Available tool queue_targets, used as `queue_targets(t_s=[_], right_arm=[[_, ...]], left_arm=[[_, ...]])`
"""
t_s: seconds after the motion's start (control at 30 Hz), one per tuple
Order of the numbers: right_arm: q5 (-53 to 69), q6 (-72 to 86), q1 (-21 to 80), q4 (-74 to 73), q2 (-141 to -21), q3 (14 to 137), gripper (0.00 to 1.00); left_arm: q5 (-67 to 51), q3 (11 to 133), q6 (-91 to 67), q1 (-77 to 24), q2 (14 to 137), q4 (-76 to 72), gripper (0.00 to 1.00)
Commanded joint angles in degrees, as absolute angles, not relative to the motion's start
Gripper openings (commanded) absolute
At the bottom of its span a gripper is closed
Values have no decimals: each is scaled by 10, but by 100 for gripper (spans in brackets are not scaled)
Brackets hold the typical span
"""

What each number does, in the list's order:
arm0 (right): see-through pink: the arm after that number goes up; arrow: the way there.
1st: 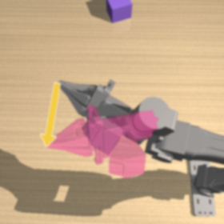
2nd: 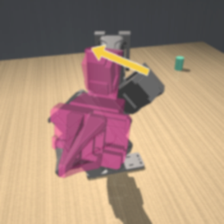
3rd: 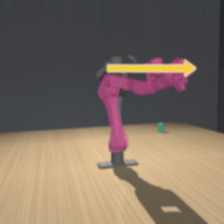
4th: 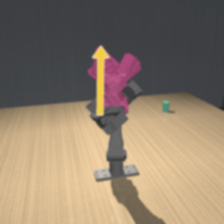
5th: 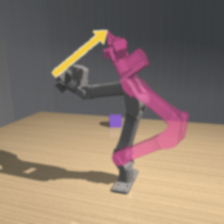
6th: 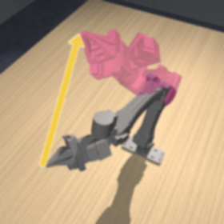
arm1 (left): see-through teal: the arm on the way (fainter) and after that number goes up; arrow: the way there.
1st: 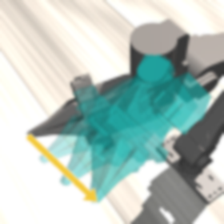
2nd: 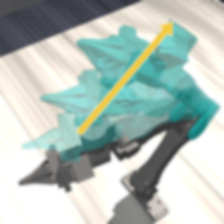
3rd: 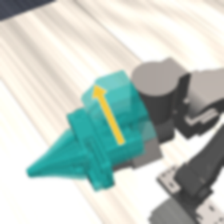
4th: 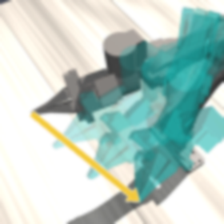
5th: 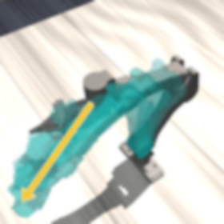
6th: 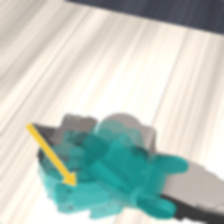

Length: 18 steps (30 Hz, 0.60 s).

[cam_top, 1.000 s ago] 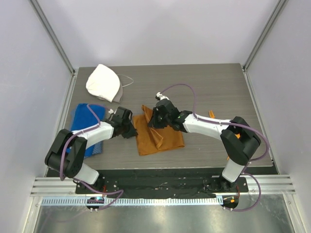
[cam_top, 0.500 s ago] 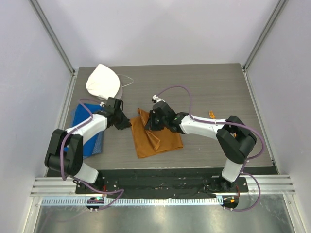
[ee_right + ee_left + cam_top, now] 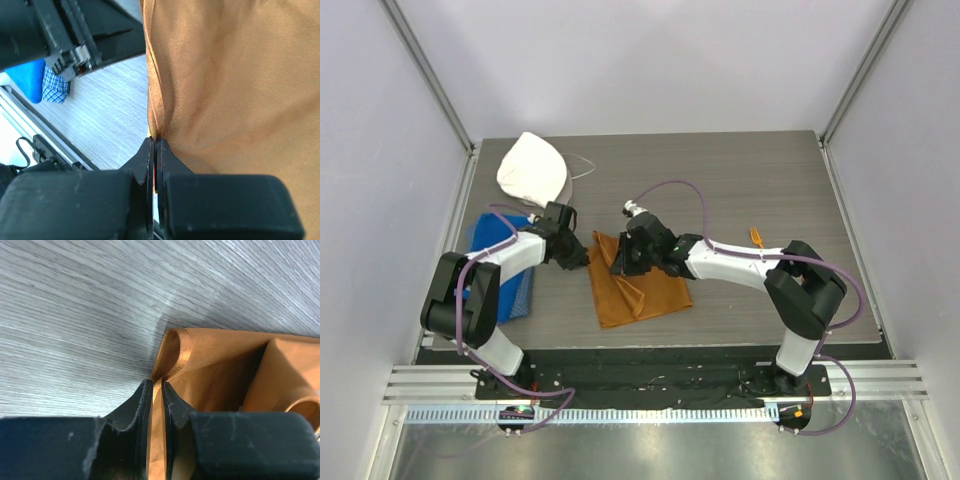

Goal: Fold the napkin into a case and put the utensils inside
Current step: Fold the rectangle-folded napkin at the center of the board.

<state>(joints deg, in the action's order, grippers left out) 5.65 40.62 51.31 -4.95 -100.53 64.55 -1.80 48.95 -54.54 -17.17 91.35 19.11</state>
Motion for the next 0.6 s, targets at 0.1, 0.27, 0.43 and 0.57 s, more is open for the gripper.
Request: queue_targets(t_s=[0.1, 0.27, 0.43, 0.57], right_arm=[[69, 409, 521, -38, -1015, 672, 1], [75, 422, 521, -22, -1037, 670, 1], [92, 425, 521, -4, -1059, 673, 1], [91, 427, 522, -3, -1073, 678, 1]], left_arm=[[-13, 474, -539, -167, 914, 158, 16], [-17, 466, -541, -167, 903, 159, 15], [-19, 458, -541, -167, 891, 156, 15], [-18, 453, -543, -167, 881, 156, 15]])
